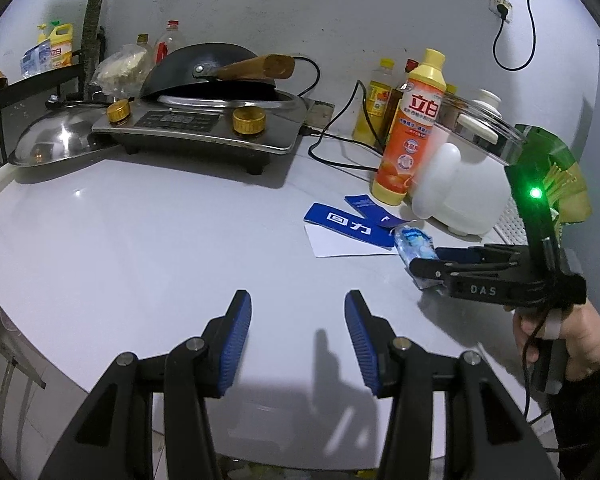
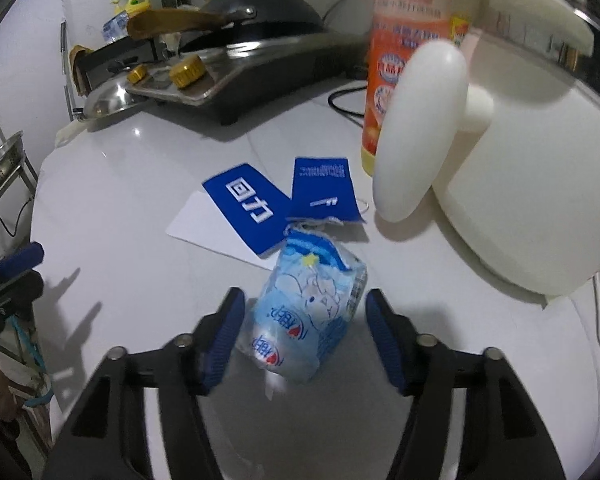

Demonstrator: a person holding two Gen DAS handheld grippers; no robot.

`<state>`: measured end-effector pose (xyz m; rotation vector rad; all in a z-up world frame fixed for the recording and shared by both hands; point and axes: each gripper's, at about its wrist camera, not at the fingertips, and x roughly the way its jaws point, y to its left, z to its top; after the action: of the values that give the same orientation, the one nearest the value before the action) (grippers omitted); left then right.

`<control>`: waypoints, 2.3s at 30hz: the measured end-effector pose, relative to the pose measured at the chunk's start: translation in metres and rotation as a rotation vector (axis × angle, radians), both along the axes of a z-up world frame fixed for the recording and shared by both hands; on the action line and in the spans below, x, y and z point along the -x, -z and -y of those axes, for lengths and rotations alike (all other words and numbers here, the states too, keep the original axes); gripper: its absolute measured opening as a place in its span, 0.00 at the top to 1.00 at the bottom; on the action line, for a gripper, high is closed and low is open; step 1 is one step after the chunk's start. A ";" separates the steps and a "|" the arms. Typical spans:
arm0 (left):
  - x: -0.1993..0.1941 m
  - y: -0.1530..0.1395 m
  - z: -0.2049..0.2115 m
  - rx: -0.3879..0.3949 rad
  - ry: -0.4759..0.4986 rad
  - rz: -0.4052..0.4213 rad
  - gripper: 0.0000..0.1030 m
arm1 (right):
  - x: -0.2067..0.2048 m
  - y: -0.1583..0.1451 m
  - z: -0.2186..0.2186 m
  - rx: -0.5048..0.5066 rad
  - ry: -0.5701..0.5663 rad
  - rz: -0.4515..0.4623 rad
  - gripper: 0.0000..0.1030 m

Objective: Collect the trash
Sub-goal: 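Grasp the blue-and-white plastic snack bag with the right gripper, then close the left gripper on the blue printed card while the right holds the snack bag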

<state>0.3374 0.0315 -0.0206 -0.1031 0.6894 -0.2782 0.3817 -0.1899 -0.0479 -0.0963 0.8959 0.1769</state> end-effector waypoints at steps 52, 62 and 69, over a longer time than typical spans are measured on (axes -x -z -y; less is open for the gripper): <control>-0.126 0.032 0.190 -0.463 0.285 -0.034 0.53 | 0.066 -0.024 0.152 -0.219 0.124 0.133 0.87; -0.116 0.024 0.178 -0.437 0.268 -0.015 0.97 | 0.071 -0.028 0.151 -0.220 0.120 0.141 0.87; -0.098 0.004 0.170 -0.408 0.262 0.006 0.98 | 0.078 -0.032 0.146 -0.222 0.109 0.148 0.87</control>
<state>0.4350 -0.1382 -0.0248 0.3798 0.7417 -0.3831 0.3040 -0.3361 -0.0157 0.1445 0.7267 0.1642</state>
